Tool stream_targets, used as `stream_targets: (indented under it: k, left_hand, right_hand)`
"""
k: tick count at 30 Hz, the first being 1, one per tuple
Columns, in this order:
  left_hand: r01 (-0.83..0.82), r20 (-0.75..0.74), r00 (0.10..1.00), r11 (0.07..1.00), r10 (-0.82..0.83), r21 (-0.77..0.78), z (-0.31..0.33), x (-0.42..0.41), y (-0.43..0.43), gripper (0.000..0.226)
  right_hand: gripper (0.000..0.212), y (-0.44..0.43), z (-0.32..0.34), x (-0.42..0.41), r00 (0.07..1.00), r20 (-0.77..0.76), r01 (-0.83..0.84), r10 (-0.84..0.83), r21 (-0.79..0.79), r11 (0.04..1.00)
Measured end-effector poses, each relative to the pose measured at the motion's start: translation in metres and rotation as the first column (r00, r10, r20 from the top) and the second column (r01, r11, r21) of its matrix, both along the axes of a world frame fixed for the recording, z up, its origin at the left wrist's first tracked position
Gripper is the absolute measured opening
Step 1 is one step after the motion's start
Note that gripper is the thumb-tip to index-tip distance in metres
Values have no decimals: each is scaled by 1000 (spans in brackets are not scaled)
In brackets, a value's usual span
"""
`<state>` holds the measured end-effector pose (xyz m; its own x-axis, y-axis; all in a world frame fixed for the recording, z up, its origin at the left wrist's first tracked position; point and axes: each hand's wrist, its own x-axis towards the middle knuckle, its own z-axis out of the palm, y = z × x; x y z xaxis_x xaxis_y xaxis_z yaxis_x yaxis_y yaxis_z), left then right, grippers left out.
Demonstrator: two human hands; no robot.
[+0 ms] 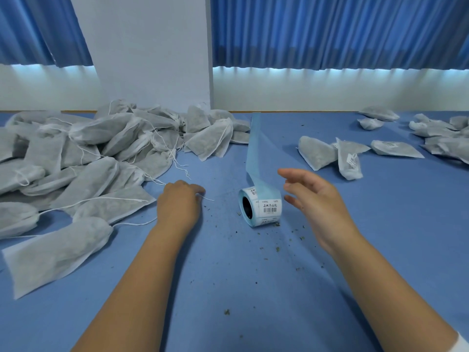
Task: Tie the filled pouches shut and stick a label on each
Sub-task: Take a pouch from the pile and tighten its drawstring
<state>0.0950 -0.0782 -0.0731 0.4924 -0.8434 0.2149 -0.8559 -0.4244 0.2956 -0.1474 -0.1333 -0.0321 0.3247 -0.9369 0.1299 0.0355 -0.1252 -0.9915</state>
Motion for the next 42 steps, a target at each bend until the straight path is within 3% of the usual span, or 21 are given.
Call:
stream_targets:
  k: [10,13,18,21,25,28,32,34,37,40,42]
  left_hand:
    - [-62,-150,988,987,39,-148,1,2,-4,15]
    - [-47,-262,964,941,-46,-335,14,-8,-2,14]
    - [72,-277,911,779,-306,-624,42,-41,12,10]
    - [202,-244,847,711,-472,-674,50,-68,18,20]
    - [390,-156,766,645,-623,-657,45,-94,20,11]
    - [496,-67,725,588,-686,-639,42,-105,21,12]
    - [513,-5,725,544,-689,-663,45,-107,22,10]
    - [470,-54,732,560,-680,-682,48,-102,23,13]
    - [329,-230,787,705,-572,-628,49,-81,20,22]
    - [255,-235,898,876,-371,-409,45,-53,18,33]
    - [244,-243,920,936,-306,-254,44,-40,18,26]
  right_hand:
    - [28,-1,-1,1,998,-67,0,-3,-48,999]
    - [28,-1,-1,1,993,-115,23,-39,-143,989]
    - [26,4,-2,3,975,-201,31,-98,-313,949]
    - [28,7,-3,6,969,-238,-33,-71,-407,913]
    - [36,12,-3,8,935,-353,-170,-17,-493,853]
    - [40,12,-1,8,924,-381,-217,20,-481,849]
    - [44,12,-1,6,940,-329,-241,95,-438,866]
    - [37,12,-1,5,955,-281,-215,94,-438,873]
    - [18,11,0,6,972,-206,-183,112,-370,911]
    - [16,11,0,6,978,-172,-174,122,-330,928]
    - [17,12,1,5,977,-174,-176,124,-324,930]
